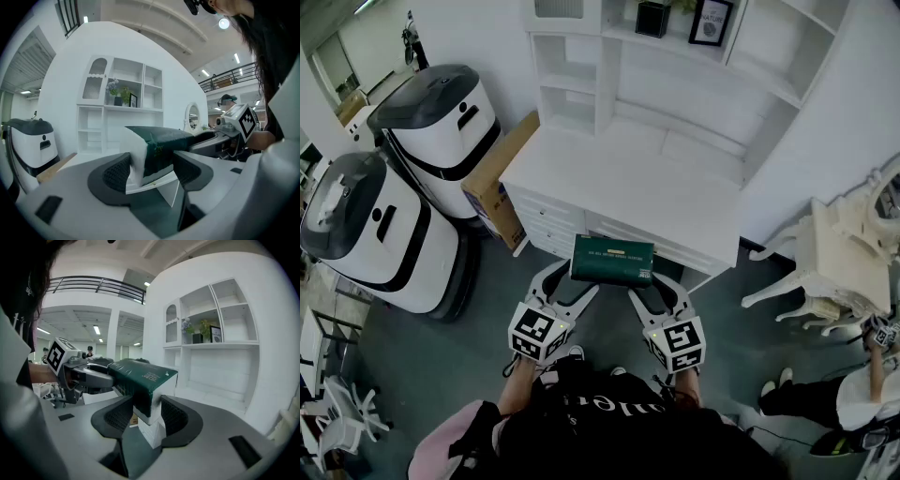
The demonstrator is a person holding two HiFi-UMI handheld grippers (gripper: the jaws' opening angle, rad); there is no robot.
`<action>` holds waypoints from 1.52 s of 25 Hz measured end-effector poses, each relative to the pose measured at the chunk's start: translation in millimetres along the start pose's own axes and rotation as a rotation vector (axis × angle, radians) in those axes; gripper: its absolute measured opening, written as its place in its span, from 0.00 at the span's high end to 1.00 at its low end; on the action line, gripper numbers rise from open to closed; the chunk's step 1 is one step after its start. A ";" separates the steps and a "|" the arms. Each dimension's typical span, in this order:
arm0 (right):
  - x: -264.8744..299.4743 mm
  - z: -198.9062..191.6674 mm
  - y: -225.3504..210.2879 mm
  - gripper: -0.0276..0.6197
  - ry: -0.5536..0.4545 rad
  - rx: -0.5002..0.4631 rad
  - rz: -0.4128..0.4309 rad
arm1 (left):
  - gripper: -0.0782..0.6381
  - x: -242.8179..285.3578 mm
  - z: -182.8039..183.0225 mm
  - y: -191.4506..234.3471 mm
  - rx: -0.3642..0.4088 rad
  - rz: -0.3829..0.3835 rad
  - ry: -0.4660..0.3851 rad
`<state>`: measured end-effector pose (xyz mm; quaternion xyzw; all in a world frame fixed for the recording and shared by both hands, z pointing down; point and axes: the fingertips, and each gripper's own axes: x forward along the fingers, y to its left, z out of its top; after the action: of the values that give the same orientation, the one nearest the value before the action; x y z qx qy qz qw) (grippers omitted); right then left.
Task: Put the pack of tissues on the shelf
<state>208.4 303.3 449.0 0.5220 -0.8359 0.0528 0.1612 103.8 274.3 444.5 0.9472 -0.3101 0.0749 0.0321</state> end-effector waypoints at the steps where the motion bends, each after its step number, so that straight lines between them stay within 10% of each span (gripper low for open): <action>1: 2.3 1.3 1.3 0.64 0.001 -0.003 0.000 | 0.49 -1.2 0.1 2.7 -0.002 0.002 -0.003; 38: 142.7 32.0 85.4 0.64 0.044 -0.033 0.051 | 0.49 -62.0 -27.6 154.3 -0.013 0.041 -0.037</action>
<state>68.0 211.4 472.0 0.4967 -0.8459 0.0547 0.1867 -40.3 189.1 463.9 0.9417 -0.3303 0.0560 0.0310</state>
